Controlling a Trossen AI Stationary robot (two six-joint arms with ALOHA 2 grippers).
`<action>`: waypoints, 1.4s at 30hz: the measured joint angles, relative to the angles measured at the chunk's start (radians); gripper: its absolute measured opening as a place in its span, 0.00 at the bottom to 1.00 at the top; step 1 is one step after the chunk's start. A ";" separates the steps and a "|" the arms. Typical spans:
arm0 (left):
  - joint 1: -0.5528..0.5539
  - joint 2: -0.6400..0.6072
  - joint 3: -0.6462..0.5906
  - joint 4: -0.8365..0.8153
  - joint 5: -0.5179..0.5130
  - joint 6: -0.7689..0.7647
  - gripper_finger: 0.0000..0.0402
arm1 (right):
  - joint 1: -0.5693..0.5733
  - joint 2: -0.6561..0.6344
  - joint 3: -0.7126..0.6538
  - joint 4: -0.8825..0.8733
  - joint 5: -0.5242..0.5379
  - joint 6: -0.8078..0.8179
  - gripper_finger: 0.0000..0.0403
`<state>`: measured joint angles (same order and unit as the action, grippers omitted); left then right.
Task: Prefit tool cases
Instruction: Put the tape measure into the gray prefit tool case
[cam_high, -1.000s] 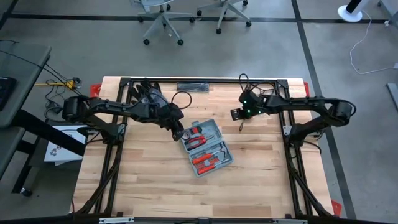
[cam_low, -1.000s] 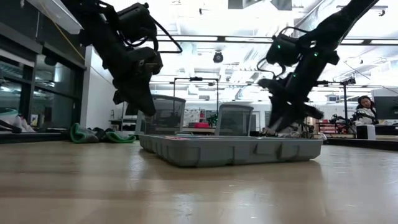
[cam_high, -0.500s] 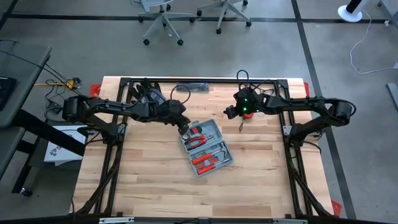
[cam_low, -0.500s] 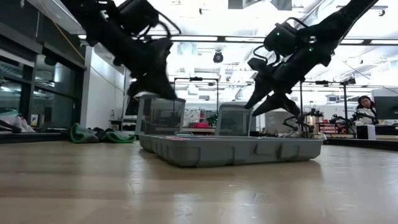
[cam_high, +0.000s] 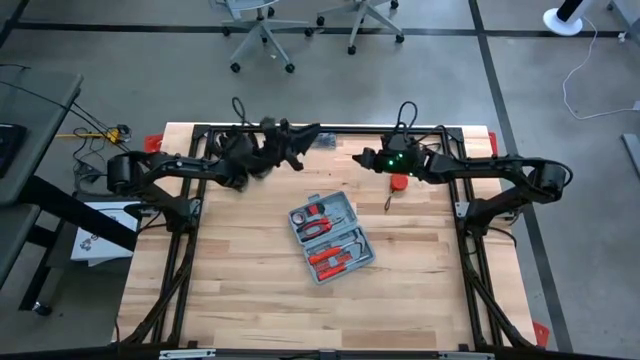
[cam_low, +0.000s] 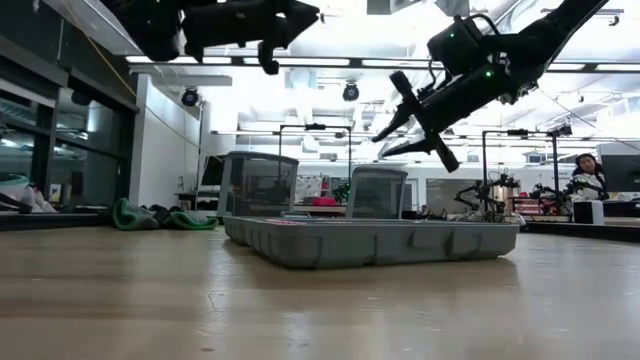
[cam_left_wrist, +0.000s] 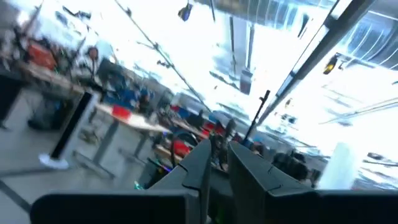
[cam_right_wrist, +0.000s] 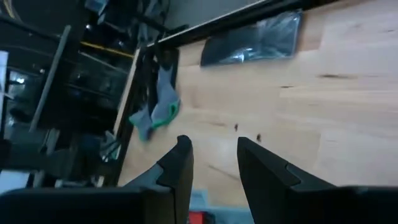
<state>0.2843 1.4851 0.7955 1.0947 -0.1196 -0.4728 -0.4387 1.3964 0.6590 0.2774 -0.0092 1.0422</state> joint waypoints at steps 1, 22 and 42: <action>0.009 -0.013 0.005 -0.050 0.032 -0.050 0.12 | 0.000 -0.001 0.000 -0.003 -0.022 -0.004 0.29; 0.063 -0.072 0.089 -1.222 -0.230 0.112 0.02 | 0.022 -0.002 0.000 -0.058 -0.073 -0.056 0.29; 0.060 -0.072 0.090 -1.224 -0.197 0.126 0.02 | 0.018 -0.001 0.000 0.036 0.003 0.152 0.29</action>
<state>0.3447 1.4132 0.8852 -0.1293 -0.3168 -0.3463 -0.4207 1.3954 0.6586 0.3130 -0.0060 1.1944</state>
